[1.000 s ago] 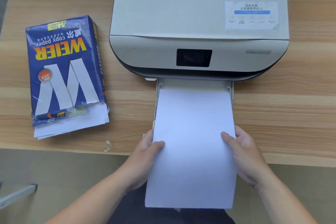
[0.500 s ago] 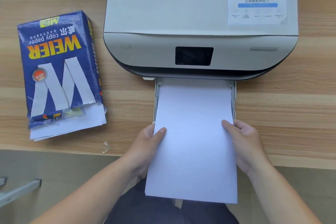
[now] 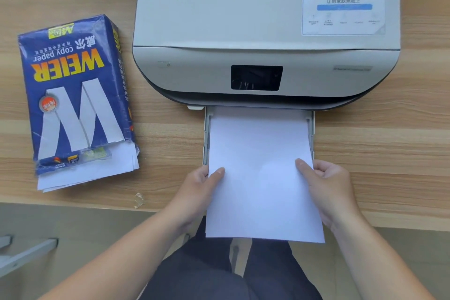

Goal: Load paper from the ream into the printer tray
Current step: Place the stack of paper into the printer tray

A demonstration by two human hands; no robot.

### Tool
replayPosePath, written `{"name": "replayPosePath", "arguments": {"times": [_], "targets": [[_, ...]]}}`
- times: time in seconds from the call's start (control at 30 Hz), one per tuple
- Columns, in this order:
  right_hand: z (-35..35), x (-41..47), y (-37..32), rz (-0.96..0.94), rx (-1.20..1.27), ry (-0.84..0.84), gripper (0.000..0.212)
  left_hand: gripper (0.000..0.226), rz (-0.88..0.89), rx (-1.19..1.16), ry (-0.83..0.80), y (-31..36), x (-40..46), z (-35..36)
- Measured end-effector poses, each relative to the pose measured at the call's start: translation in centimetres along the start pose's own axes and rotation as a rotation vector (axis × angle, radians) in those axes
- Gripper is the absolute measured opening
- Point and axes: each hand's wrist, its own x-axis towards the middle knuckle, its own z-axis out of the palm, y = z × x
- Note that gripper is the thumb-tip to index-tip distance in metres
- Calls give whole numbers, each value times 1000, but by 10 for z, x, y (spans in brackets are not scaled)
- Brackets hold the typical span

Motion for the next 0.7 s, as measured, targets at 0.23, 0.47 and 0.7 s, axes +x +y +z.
{"name": "replayPosePath", "arguments": {"times": [0.23,0.47,0.7], "targets": [[3,-4,-7,-53,-120,58,47,22,53,25,109,-6,5,6],[-2,-6,3,-120,-302,72,43,18,163,69,228,10,10,15],[4,-9,-15,-269,-402,186,25,65,479,515,280,-18,-12,-3]]}}
